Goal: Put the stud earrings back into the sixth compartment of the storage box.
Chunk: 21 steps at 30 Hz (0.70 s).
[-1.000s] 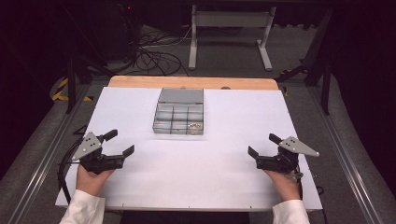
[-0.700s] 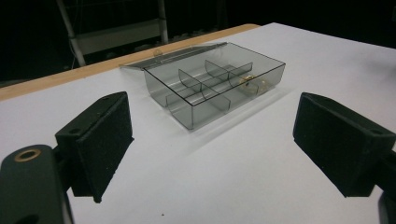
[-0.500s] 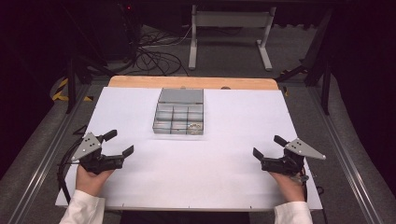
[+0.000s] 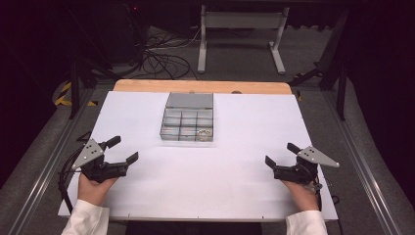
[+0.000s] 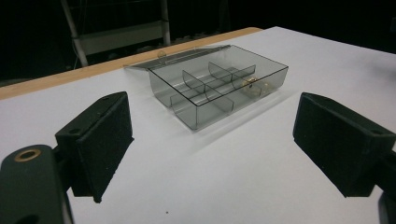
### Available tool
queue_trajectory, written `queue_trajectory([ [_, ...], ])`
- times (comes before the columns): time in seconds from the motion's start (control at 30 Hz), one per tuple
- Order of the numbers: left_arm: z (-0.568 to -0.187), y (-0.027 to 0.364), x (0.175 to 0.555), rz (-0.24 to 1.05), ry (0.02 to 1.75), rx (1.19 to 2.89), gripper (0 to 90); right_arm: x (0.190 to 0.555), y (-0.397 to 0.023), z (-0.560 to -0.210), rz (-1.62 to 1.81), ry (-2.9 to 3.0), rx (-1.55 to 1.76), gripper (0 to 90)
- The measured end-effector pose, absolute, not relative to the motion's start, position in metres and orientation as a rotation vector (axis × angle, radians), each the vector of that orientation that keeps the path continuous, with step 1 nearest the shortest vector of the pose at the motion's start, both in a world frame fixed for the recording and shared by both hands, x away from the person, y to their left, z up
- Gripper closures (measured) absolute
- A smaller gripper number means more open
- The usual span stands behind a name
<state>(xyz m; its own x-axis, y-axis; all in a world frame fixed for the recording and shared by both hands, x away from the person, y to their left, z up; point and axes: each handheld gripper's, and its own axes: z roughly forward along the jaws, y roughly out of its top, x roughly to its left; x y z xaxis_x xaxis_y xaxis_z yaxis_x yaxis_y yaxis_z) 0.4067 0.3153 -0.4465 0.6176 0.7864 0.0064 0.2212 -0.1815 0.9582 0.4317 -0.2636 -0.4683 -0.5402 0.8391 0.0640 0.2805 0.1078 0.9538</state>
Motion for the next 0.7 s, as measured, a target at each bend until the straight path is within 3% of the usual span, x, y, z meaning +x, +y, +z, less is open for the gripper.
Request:
queue_trajectory([
  [0.7,-0.4474,0.3147,0.4071,0.627,0.833,1.72,12.5,0.431,-0.2638,-0.4668,1.444,1.88,1.089,0.3],
])
